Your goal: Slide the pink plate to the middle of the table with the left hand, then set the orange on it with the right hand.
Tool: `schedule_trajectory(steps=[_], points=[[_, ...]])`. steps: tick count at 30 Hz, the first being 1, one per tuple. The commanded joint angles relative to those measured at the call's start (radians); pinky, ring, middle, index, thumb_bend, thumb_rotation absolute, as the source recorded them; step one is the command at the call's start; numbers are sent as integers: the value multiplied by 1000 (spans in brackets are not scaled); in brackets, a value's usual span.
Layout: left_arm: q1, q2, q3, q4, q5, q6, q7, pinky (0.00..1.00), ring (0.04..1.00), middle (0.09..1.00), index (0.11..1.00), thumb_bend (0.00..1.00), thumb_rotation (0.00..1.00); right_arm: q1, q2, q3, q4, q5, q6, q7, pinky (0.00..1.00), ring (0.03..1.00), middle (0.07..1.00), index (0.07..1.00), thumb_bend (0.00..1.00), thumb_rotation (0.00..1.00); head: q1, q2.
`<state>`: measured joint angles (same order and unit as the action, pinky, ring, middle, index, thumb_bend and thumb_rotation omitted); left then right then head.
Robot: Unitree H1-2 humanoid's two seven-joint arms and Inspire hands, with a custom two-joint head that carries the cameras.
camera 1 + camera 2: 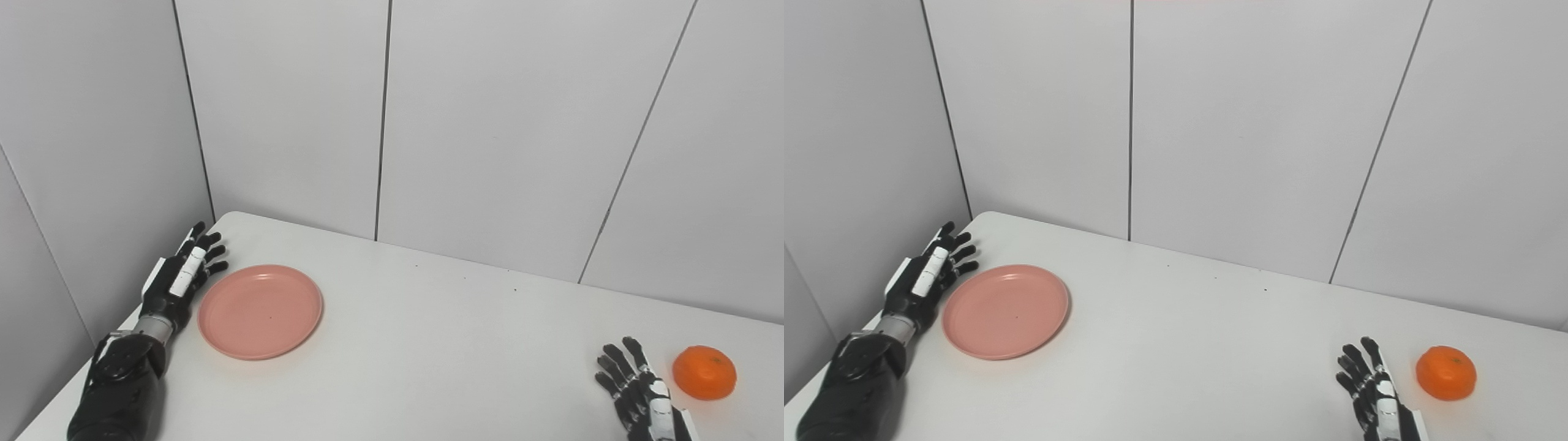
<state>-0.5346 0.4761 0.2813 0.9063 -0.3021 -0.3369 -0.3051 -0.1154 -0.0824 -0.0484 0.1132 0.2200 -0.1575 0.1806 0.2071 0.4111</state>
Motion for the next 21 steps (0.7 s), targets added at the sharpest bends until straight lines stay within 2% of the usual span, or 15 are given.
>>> schedule_trajectory(steps=[1,5,10,17,21], points=[[-4,-21,-17,-38,-6,25,-20,869,931,968,1000,1000,764,78,22,10,63,4,20,1,903,903,906,954,801,1000,-1,0],[11,-36,-38,-73,24,49,5,891,946,976,1000,972,806,79,22,9,61,6,23,2,902,902,907,956,805,1000,-6,4],[19,-45,-56,-68,21,50,-20,858,943,983,1000,1000,819,79,23,8,58,14,29,4,896,895,901,949,823,1000,-6,4],[49,-60,-70,-138,12,85,-15,824,926,994,1000,1000,816,81,23,10,54,12,31,4,903,900,908,958,827,1000,-10,8],[47,-63,-67,-108,9,63,-22,802,906,972,1000,1000,804,81,24,11,55,8,32,2,902,899,906,957,833,1000,-13,10]])
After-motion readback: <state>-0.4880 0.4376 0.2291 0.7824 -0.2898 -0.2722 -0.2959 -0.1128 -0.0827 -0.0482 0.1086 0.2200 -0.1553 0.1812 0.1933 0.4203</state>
